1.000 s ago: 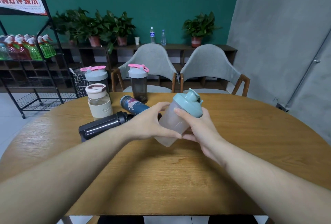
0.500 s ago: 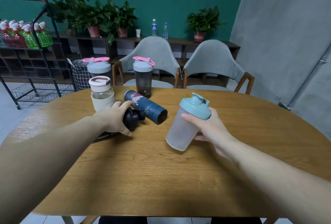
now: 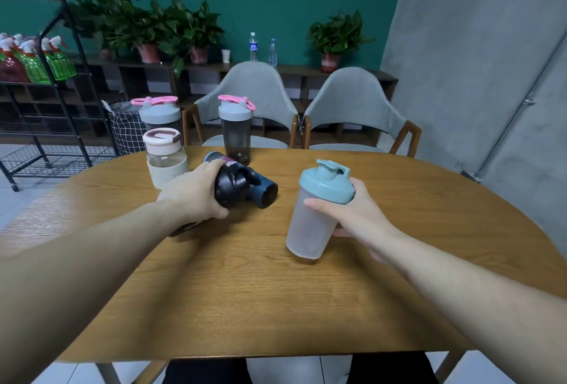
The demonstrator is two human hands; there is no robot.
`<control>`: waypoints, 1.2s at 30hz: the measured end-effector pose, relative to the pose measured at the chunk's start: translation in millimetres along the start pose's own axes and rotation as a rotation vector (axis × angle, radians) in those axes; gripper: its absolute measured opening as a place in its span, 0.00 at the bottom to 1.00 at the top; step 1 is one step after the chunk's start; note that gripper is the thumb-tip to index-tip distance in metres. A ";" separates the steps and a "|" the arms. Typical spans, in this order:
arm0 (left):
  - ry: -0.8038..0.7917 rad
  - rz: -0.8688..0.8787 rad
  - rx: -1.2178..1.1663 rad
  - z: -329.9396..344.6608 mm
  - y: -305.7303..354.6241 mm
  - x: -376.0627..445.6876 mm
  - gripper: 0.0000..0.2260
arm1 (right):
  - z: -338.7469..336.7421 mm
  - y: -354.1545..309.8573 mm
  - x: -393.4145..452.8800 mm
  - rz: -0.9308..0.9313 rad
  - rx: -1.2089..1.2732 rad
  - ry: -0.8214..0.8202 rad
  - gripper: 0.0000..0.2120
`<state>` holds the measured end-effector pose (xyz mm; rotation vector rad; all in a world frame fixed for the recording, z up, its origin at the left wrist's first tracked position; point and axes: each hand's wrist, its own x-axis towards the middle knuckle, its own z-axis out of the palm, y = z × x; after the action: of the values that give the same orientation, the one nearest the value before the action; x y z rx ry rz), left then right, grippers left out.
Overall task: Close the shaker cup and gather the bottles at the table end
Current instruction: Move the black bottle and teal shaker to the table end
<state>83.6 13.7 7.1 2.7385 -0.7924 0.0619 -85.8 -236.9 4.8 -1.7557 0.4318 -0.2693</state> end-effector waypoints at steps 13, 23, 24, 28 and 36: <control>-0.006 0.144 -0.643 0.9 163.5 50.2 0.44 | -107.5 0.3 -0.4 -0.049 -0.133 0.182 0.49; -0.007 0.161 -0.967 74.9 305.9 147.7 0.41 | -237.5 26.0 86.0 -0.054 -0.215 0.389 0.43; -0.012 0.162 -0.977 83.6 317.0 157.0 0.42 | -248.5 29.3 96.3 -0.054 -0.224 0.399 0.44; 0.004 0.147 -0.995 117.1 352.8 195.3 0.44 | -288.7 45.8 139.9 -0.060 -0.246 0.437 0.46; 0.026 0.105 -1.009 163.6 395.5 248.1 0.44 | -340.9 79.8 208.2 -0.048 -0.245 0.465 0.45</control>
<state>78.5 -480.5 -15.7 1.7393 -0.6915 -0.2209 -47.5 -642.3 -5.9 -1.9415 0.7832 -0.6901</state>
